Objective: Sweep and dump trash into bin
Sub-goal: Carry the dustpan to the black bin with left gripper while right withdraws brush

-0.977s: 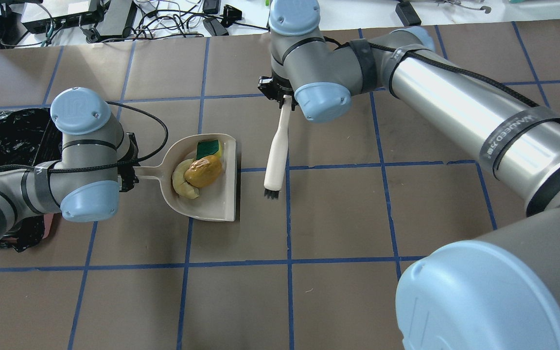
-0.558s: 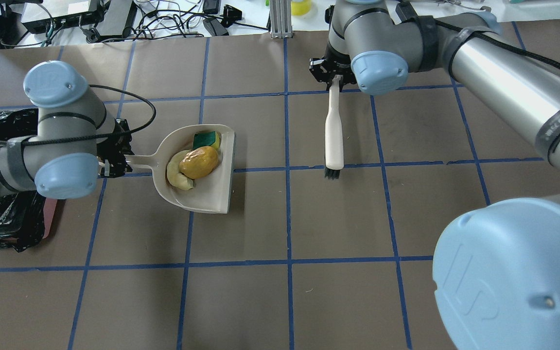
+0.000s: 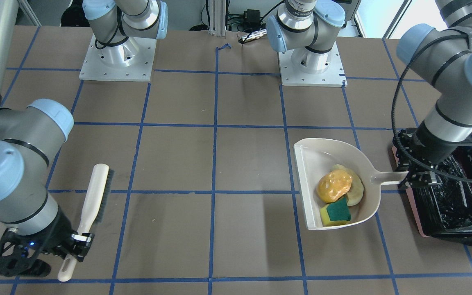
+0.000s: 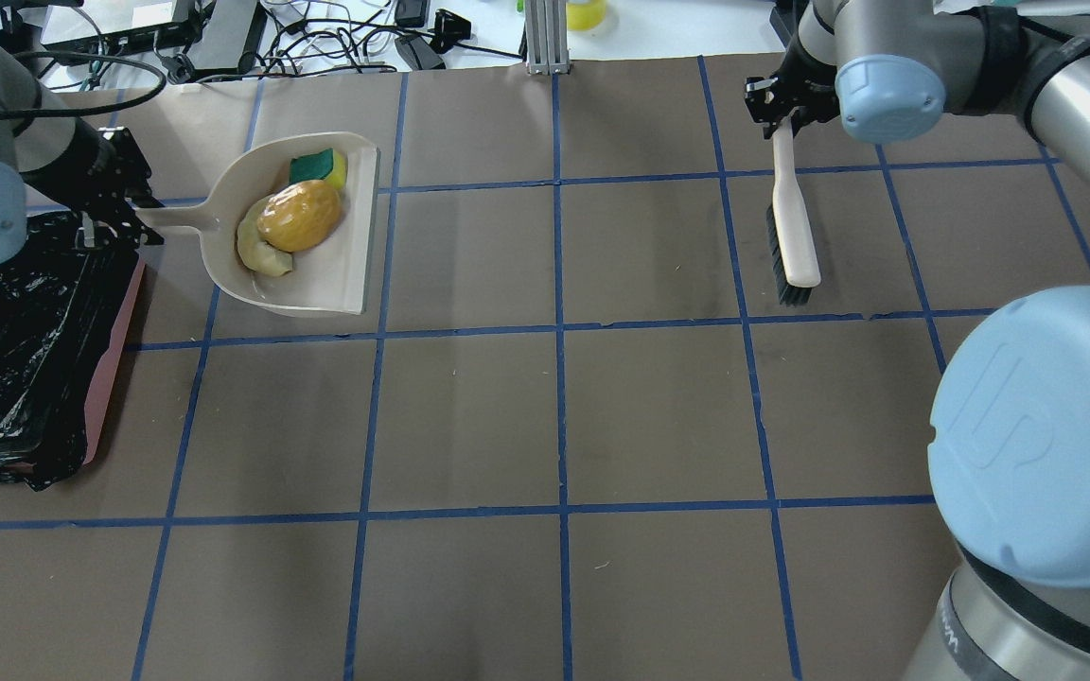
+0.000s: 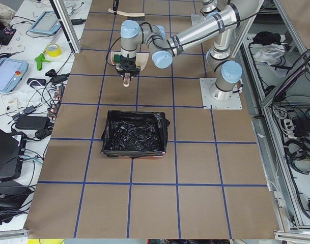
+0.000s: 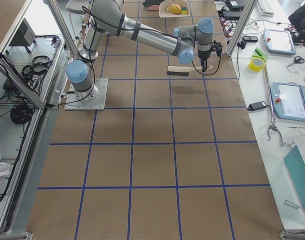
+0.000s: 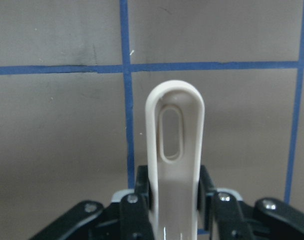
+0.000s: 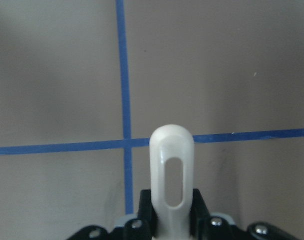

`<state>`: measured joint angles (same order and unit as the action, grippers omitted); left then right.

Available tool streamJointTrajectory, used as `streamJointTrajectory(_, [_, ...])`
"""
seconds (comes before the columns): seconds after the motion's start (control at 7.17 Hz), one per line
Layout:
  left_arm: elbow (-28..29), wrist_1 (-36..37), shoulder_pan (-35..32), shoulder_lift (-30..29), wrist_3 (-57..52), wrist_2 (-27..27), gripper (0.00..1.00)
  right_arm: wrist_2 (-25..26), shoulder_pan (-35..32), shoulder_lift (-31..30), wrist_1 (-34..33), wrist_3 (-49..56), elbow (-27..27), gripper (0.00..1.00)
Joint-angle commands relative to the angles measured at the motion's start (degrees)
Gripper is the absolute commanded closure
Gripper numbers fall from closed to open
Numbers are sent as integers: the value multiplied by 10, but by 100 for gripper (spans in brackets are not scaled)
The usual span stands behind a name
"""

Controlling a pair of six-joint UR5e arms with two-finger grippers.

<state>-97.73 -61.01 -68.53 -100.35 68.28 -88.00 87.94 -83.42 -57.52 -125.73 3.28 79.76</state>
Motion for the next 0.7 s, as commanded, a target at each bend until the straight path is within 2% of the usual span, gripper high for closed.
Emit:
streamJointTrajectory(0.0, [56, -1, 76, -1, -99, 12, 100, -11, 57, 29, -56, 68, -3, 100])
streamJointTrajectory(0.14, [63, -2, 118, 4, -150, 12, 100, -17, 79, 38, -56, 114, -8, 100])
streamJointTrajectory(0.28, [67, 2, 170, -1, -217, 13, 100, -18, 94, 43, -56, 125, -16, 100])
streamJointTrajectory(0.56, [82, 5, 232, -12, -311, 11, 100, -26, 97, 66, -56, 137, -29, 100])
